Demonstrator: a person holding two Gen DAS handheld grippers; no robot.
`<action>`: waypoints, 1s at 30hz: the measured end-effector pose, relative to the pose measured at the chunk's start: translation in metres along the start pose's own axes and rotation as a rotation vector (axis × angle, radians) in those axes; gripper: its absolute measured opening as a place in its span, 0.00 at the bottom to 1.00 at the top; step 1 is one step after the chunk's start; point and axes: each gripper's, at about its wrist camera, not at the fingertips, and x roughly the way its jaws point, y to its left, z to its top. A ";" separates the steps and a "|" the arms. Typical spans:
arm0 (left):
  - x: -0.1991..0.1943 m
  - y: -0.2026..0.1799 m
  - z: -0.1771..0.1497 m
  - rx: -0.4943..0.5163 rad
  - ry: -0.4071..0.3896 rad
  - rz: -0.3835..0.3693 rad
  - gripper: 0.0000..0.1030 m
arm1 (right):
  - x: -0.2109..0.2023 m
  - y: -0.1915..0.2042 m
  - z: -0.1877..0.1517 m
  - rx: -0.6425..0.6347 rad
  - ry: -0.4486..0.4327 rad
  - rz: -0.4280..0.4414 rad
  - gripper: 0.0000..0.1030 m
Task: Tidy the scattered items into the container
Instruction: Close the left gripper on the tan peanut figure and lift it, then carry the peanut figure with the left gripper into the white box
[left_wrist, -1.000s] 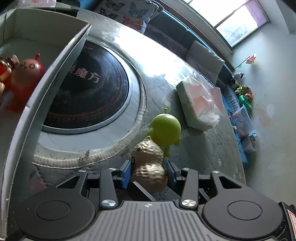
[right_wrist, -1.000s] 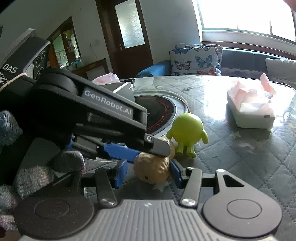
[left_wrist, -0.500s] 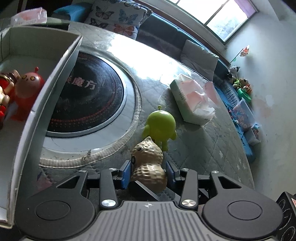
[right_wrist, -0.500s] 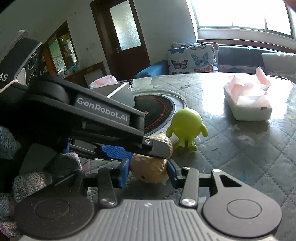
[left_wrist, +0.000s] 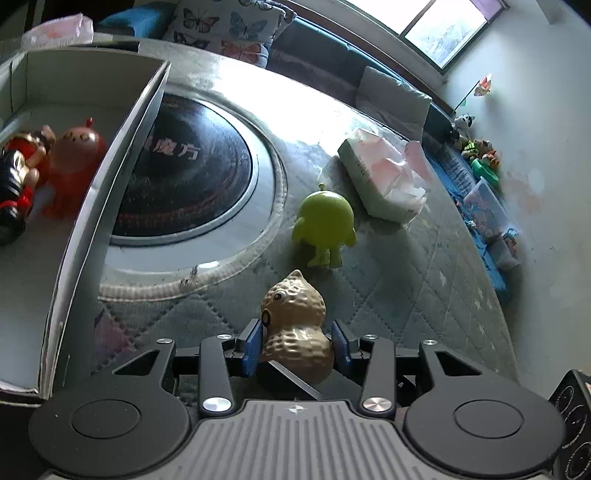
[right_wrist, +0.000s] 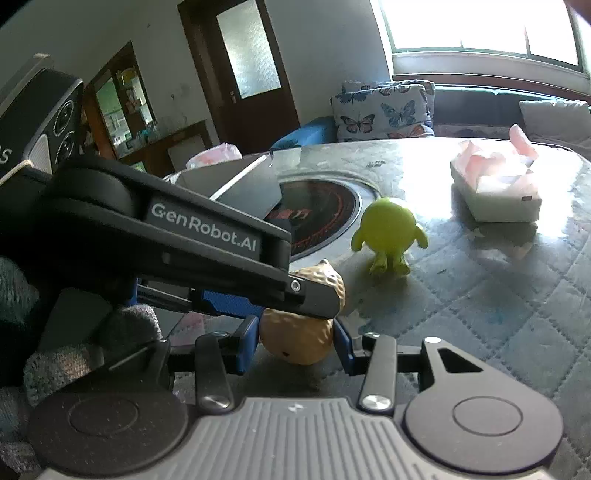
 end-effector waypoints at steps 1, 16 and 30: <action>0.000 0.002 0.000 -0.009 0.004 -0.008 0.43 | 0.000 0.001 -0.001 -0.002 0.000 0.000 0.43; -0.002 0.012 0.006 -0.087 0.005 -0.012 0.42 | 0.004 -0.002 0.001 0.011 0.012 0.027 0.43; -0.036 0.009 0.003 -0.070 -0.082 -0.051 0.40 | -0.011 0.011 0.011 -0.028 -0.025 0.029 0.43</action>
